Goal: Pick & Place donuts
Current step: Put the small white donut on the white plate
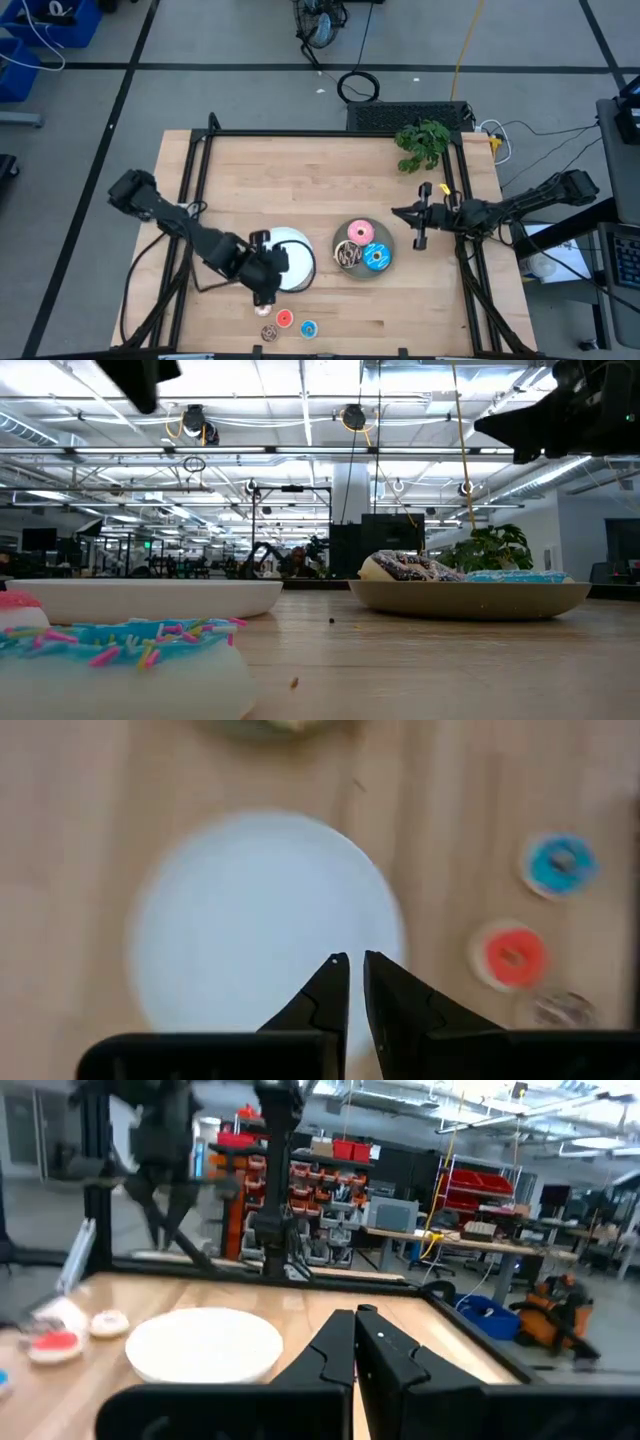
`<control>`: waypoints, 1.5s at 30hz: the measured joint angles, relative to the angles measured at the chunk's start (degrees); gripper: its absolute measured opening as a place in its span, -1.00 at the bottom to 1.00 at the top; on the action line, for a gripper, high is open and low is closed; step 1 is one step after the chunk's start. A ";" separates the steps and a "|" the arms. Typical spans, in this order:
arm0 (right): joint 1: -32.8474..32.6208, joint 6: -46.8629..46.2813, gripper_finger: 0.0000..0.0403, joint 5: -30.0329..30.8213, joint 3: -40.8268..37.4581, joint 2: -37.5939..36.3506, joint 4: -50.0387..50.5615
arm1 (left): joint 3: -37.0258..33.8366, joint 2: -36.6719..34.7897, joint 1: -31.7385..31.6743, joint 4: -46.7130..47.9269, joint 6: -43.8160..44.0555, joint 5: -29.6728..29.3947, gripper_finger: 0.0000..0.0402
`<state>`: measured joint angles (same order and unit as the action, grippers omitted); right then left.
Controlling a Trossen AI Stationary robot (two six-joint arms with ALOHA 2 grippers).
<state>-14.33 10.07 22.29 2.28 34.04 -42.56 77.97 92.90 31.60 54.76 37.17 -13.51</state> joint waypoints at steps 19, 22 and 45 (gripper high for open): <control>0.00 -1.88 -1.00 -4.51 0.00 0.00 -1.82 | 0.01 11.10 12.76 3.46 10.35 1.58 -0.71; 0.00 -1.88 -1.00 -4.50 -0.02 0.00 -1.78 | -0.04 13.63 11.49 2.09 7.35 5.01 -0.51; -0.02 -1.84 -1.00 -4.47 -0.04 0.00 -0.49 | -0.04 16.64 13.14 -6.54 4.52 10.34 0.05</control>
<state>-14.35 8.23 17.82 2.24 34.04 -43.05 77.93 109.55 44.74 48.22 41.69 -3.17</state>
